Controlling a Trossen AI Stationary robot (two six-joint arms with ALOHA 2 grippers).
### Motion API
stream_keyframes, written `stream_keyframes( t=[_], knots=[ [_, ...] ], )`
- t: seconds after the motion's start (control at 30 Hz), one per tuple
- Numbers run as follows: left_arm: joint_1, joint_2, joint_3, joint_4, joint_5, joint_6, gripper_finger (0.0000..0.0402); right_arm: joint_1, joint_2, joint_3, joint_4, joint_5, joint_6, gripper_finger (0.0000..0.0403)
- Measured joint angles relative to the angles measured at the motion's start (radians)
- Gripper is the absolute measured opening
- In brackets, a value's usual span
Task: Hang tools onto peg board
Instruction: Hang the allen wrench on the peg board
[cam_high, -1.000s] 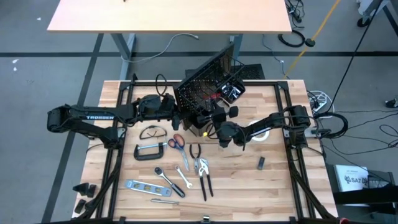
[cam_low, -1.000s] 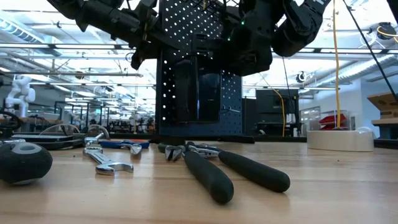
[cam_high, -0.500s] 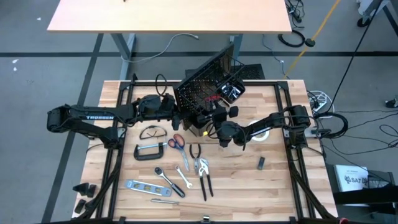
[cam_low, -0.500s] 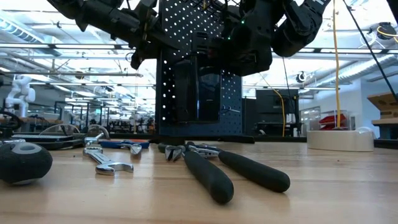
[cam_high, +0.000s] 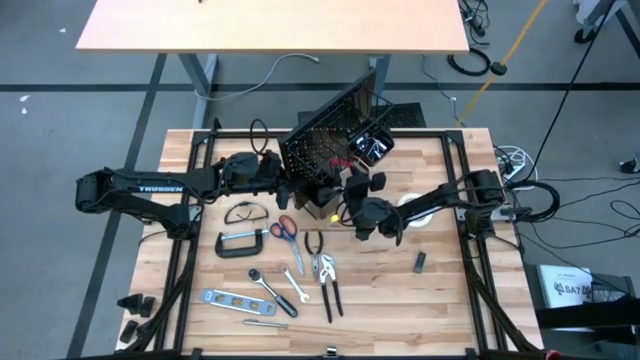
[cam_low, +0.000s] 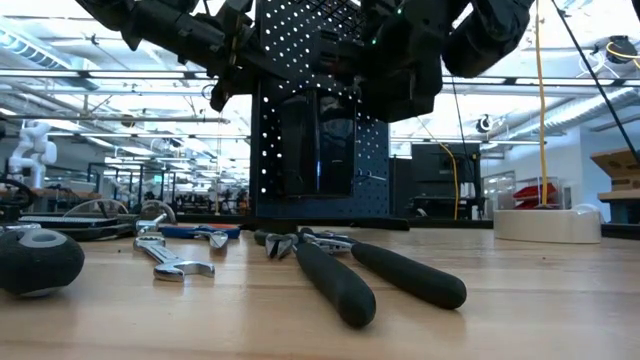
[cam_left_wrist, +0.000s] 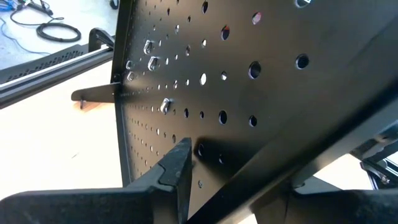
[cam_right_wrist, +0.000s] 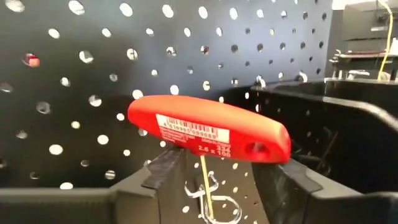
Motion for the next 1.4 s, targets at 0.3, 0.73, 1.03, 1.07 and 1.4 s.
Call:
stream_keyframes(
  t=[0.3, 0.73, 1.03, 1.07, 1.4],
  knots=[
    [0.0, 0.0, 0.0, 0.0, 0.0, -0.001, 0.0123, -0.006, -0.024, 0.0, -0.168, 0.011, 0.099, 0.0185],
    [0.0, -0.001, 0.0, -0.003, -0.004, -0.017, 0.0123, -0.069, -0.048, 0.0, -0.454, -0.246, 0.533, 0.0185],
    [0.0, -0.001, 0.0, -0.002, -0.003, -0.016, 0.0123, -0.07, -0.215, 0.0, -0.806, -0.389, 0.729, 0.0185],
    [0.0, -0.001, 0.0, -0.002, -0.003, -0.016, 0.0123, -0.07, -0.228, 0.0, -0.833, -0.416, 0.745, 0.0185],
    [0.005, -0.001, 0.0, -0.002, -0.004, -0.016, 0.0123, -0.057, -0.327, 0.0, -1.007, -0.606, 0.764, 0.0185]
  ],
)
